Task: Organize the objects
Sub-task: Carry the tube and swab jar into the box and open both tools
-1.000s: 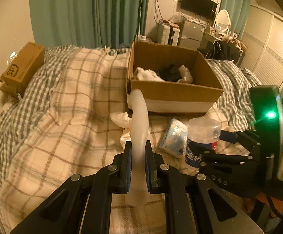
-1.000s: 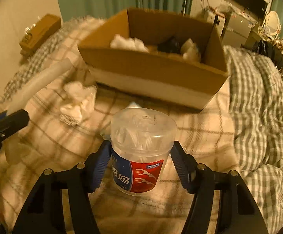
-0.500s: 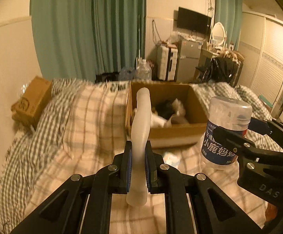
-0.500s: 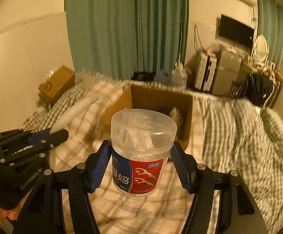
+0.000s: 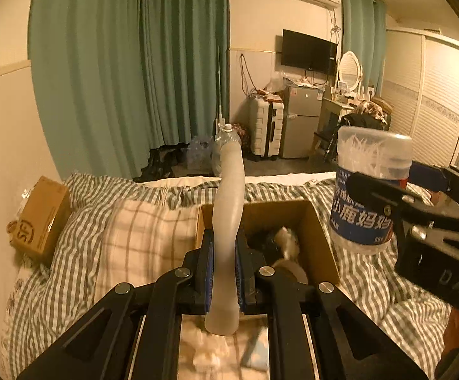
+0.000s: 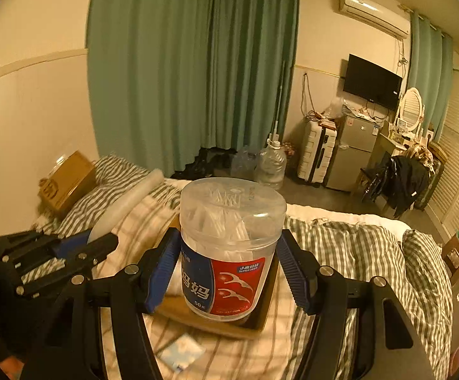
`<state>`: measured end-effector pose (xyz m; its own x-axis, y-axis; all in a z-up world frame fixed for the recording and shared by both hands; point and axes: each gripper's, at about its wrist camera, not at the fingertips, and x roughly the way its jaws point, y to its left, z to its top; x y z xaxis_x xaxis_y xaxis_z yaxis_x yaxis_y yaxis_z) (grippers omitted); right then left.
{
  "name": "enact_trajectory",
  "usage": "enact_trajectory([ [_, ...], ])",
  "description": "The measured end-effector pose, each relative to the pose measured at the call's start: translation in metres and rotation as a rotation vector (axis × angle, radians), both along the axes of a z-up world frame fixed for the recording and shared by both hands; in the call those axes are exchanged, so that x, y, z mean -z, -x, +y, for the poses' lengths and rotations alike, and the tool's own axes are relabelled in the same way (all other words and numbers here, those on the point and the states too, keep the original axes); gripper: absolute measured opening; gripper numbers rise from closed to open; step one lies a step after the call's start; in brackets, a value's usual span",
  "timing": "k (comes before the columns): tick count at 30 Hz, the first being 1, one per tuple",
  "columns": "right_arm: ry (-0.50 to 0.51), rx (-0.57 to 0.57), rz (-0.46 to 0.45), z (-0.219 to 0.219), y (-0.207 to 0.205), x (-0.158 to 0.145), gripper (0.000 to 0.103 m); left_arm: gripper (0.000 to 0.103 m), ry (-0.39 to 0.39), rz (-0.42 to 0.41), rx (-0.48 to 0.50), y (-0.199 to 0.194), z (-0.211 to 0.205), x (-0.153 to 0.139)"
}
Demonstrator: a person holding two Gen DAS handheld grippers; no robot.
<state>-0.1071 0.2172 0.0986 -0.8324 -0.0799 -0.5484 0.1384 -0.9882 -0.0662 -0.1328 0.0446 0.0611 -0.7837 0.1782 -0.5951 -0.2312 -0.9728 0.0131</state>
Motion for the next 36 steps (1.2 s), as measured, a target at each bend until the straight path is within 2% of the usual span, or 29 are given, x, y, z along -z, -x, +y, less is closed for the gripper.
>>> enact_trajectory([
  [6,0.025,0.026,-0.043,0.009,0.052,0.024,0.062,0.011,0.014,-0.042,0.014,0.047,0.013,0.024],
  [12,0.058,0.061,-0.124,0.027,0.094,0.075,0.062,0.011,0.042,-0.105,0.018,0.077,0.029,0.065],
  [19,0.083,0.099,-0.197,0.053,0.117,0.127,0.062,0.011,0.070,-0.156,0.019,0.098,0.043,0.102],
  [24,0.138,0.120,-0.198,0.067,0.122,0.136,0.063,0.014,0.060,-0.169,0.017,0.102,0.044,0.111],
  [26,0.153,0.124,-0.165,0.070,0.116,0.130,0.074,0.018,0.055,-0.180,0.020,0.102,0.043,0.111],
  [27,0.151,0.125,-0.150,0.071,0.113,0.125,0.082,0.022,0.059,-0.179,0.018,0.101,0.042,0.111],
  [29,0.137,0.138,-0.121,0.071,0.106,0.113,0.084,0.031,0.073,-0.173,0.007,0.096,0.040,0.106],
  [31,0.127,0.147,-0.093,0.069,0.094,0.096,0.086,0.081,0.086,-0.147,-0.018,0.090,0.039,0.096],
  [33,0.120,0.152,-0.067,0.068,0.082,0.082,0.089,0.091,0.082,-0.076,-0.043,0.074,0.034,0.079],
  [36,0.099,0.162,-0.024,0.064,0.059,0.057,0.094,0.096,0.092,-0.024,-0.041,0.054,0.026,0.051],
])
